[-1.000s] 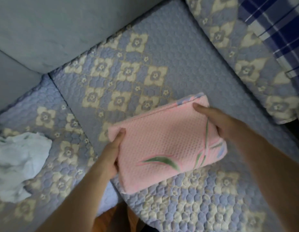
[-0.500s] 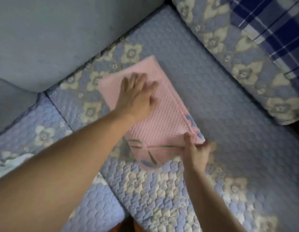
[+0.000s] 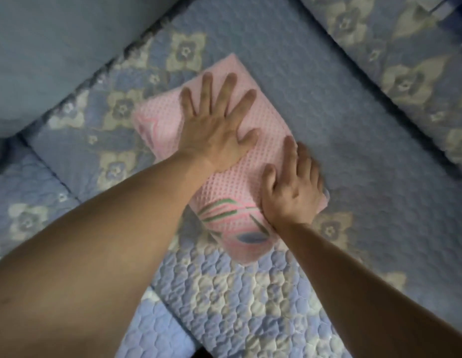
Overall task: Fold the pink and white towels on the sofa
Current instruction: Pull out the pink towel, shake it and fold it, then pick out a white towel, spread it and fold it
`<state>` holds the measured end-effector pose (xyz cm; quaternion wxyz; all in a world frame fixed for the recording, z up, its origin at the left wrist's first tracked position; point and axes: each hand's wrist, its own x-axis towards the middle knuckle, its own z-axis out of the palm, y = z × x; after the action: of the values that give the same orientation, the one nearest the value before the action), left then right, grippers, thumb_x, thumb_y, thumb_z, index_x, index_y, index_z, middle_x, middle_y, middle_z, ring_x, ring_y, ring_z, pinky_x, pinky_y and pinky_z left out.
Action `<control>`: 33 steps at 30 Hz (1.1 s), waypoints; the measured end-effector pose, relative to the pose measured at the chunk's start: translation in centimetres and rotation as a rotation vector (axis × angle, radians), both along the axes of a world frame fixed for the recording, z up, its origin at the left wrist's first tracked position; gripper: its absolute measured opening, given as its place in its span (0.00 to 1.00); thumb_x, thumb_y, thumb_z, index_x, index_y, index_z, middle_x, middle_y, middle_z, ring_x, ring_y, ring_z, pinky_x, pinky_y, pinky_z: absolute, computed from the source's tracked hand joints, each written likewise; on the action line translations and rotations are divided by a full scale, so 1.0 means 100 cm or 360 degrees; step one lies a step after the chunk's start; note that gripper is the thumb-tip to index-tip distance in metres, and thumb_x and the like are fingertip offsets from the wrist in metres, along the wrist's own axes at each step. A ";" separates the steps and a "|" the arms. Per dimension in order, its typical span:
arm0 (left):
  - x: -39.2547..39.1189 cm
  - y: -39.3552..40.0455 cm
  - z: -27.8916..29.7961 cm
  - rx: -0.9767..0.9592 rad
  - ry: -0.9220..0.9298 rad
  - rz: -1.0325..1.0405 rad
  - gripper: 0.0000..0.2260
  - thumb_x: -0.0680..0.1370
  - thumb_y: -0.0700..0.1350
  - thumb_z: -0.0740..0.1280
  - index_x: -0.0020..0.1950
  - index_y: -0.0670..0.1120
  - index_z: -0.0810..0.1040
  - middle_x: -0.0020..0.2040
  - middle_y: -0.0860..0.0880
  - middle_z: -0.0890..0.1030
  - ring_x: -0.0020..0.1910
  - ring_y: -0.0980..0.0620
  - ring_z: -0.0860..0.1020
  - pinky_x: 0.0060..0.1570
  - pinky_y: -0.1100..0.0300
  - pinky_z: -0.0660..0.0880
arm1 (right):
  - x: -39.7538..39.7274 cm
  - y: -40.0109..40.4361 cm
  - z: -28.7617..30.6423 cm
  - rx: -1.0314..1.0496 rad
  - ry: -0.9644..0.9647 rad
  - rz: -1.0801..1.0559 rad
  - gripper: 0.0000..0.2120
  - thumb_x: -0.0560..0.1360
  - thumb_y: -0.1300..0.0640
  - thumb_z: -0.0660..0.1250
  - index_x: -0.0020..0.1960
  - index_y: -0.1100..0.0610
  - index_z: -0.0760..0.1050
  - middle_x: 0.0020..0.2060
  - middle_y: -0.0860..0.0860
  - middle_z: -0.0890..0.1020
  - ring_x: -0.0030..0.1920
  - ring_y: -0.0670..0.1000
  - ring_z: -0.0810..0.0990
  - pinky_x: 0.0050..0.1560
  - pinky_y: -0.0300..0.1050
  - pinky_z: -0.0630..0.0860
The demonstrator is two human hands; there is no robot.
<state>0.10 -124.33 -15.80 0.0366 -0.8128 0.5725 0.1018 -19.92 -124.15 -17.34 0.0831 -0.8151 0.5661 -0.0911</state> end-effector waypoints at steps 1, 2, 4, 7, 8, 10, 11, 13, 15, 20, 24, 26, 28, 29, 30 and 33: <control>0.001 -0.001 0.006 0.0075 0.0035 0.0002 0.35 0.75 0.74 0.45 0.80 0.63 0.48 0.83 0.52 0.43 0.81 0.39 0.41 0.72 0.28 0.43 | -0.001 -0.001 0.004 0.0041 -0.0006 0.0020 0.30 0.79 0.41 0.53 0.78 0.53 0.63 0.70 0.57 0.73 0.63 0.61 0.73 0.65 0.58 0.68; -0.001 -0.004 0.013 0.0126 0.0086 0.0004 0.35 0.75 0.74 0.45 0.80 0.64 0.46 0.83 0.52 0.40 0.81 0.40 0.39 0.73 0.29 0.41 | -0.002 -0.002 0.009 0.0071 -0.0006 0.0028 0.30 0.79 0.41 0.53 0.78 0.53 0.62 0.70 0.58 0.73 0.64 0.61 0.73 0.65 0.58 0.68; -0.007 0.002 0.031 0.0064 0.0195 0.0133 0.34 0.76 0.70 0.50 0.81 0.63 0.48 0.83 0.49 0.40 0.81 0.41 0.39 0.74 0.32 0.40 | -0.004 -0.002 0.019 0.0142 -0.0013 0.0060 0.31 0.79 0.41 0.54 0.79 0.52 0.60 0.71 0.58 0.72 0.65 0.62 0.73 0.66 0.59 0.68; -0.026 0.052 0.052 -0.0538 0.0269 0.0828 0.34 0.76 0.58 0.64 0.80 0.52 0.60 0.80 0.39 0.57 0.79 0.37 0.55 0.77 0.42 0.53 | -0.011 -0.006 0.030 0.0371 0.0042 0.0129 0.32 0.78 0.36 0.51 0.80 0.45 0.52 0.75 0.55 0.67 0.69 0.60 0.70 0.68 0.61 0.67; -0.035 0.075 0.052 -0.0743 0.0422 0.1191 0.35 0.74 0.55 0.67 0.79 0.47 0.62 0.78 0.38 0.63 0.77 0.37 0.61 0.75 0.46 0.59 | -0.015 -0.011 0.032 0.0482 0.0048 0.0156 0.33 0.78 0.34 0.50 0.80 0.42 0.48 0.76 0.54 0.65 0.71 0.60 0.68 0.69 0.62 0.67; -0.065 0.116 0.046 -0.0994 0.1437 0.2022 0.39 0.69 0.53 0.72 0.77 0.44 0.63 0.71 0.40 0.73 0.68 0.39 0.73 0.64 0.47 0.71 | -0.022 -0.026 0.033 0.0703 0.0026 0.0219 0.35 0.75 0.27 0.48 0.78 0.36 0.44 0.76 0.54 0.64 0.72 0.61 0.67 0.69 0.62 0.67; -0.086 0.130 0.043 -0.0921 0.2075 0.2333 0.40 0.68 0.53 0.74 0.76 0.44 0.64 0.67 0.41 0.77 0.62 0.40 0.78 0.56 0.46 0.76 | -0.024 -0.036 0.034 0.0787 0.0035 0.0240 0.37 0.74 0.24 0.47 0.78 0.35 0.42 0.75 0.55 0.65 0.72 0.62 0.66 0.70 0.62 0.67; -0.121 0.144 0.037 -0.0639 0.2723 0.2502 0.38 0.69 0.52 0.78 0.73 0.45 0.66 0.63 0.44 0.79 0.57 0.42 0.80 0.53 0.47 0.79 | -0.027 -0.051 0.036 0.0877 0.0088 0.0257 0.41 0.70 0.20 0.47 0.78 0.35 0.43 0.74 0.57 0.67 0.73 0.63 0.66 0.71 0.61 0.65; -0.146 0.148 0.030 -0.0658 0.2553 0.2428 0.32 0.71 0.51 0.78 0.71 0.47 0.69 0.63 0.48 0.79 0.58 0.47 0.81 0.58 0.49 0.78 | -0.022 -0.056 0.038 0.0917 0.0110 0.0252 0.44 0.69 0.19 0.48 0.79 0.38 0.45 0.74 0.58 0.68 0.73 0.62 0.67 0.73 0.59 0.64; -0.178 0.150 0.039 -0.1118 0.2394 0.2297 0.19 0.75 0.53 0.75 0.62 0.49 0.79 0.56 0.53 0.85 0.56 0.53 0.83 0.54 0.57 0.80 | -0.013 -0.056 0.041 0.0827 0.0221 0.0435 0.41 0.73 0.23 0.48 0.80 0.41 0.43 0.75 0.55 0.65 0.71 0.63 0.69 0.69 0.60 0.68; -0.173 0.159 0.042 -0.0373 0.2090 0.2151 0.29 0.71 0.71 0.68 0.63 0.54 0.74 0.58 0.53 0.81 0.56 0.48 0.81 0.57 0.49 0.80 | -0.005 -0.058 0.048 0.0842 0.0429 0.0516 0.37 0.78 0.28 0.48 0.81 0.43 0.42 0.75 0.57 0.64 0.71 0.65 0.67 0.69 0.62 0.66; -0.158 0.169 0.046 -0.0183 0.1949 0.2156 0.29 0.74 0.70 0.65 0.62 0.48 0.75 0.55 0.47 0.82 0.53 0.45 0.82 0.54 0.49 0.80 | 0.001 -0.045 0.062 0.0701 0.0621 0.0444 0.36 0.80 0.32 0.49 0.81 0.48 0.44 0.76 0.59 0.63 0.73 0.65 0.65 0.71 0.63 0.62; -0.146 0.194 0.053 -0.0251 0.1872 0.2127 0.27 0.79 0.65 0.62 0.58 0.41 0.77 0.48 0.42 0.83 0.47 0.44 0.82 0.52 0.45 0.79 | 0.005 -0.016 0.084 0.0474 0.0712 0.0434 0.34 0.82 0.42 0.52 0.82 0.52 0.44 0.79 0.60 0.58 0.77 0.65 0.57 0.76 0.64 0.55; -0.140 0.214 0.059 -0.0267 0.1816 0.2120 0.24 0.80 0.62 0.61 0.58 0.41 0.77 0.49 0.41 0.83 0.47 0.43 0.82 0.54 0.42 0.78 | 0.006 0.004 0.096 0.0418 0.0668 0.0472 0.34 0.81 0.48 0.53 0.82 0.54 0.43 0.80 0.60 0.53 0.79 0.65 0.52 0.77 0.64 0.51; -0.134 0.238 0.068 -0.0221 0.1747 0.2114 0.21 0.81 0.60 0.61 0.59 0.43 0.77 0.51 0.40 0.83 0.50 0.41 0.82 0.56 0.42 0.78 | 0.006 0.027 0.108 0.0407 0.0587 0.0546 0.35 0.79 0.54 0.55 0.82 0.54 0.44 0.81 0.60 0.50 0.80 0.65 0.48 0.79 0.63 0.48; -0.121 0.332 0.084 0.0182 0.1318 0.1952 0.16 0.81 0.53 0.60 0.60 0.44 0.76 0.55 0.41 0.81 0.52 0.42 0.79 0.54 0.51 0.76 | 0.007 0.100 0.138 0.0465 0.0288 0.0862 0.35 0.74 0.60 0.61 0.80 0.57 0.57 0.79 0.62 0.57 0.78 0.65 0.54 0.78 0.62 0.52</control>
<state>-12.04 -91.10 -7.36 -0.2035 -0.8785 -0.0234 0.4317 -19.17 -114.11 -3.53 0.1697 -0.9204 0.3408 0.0895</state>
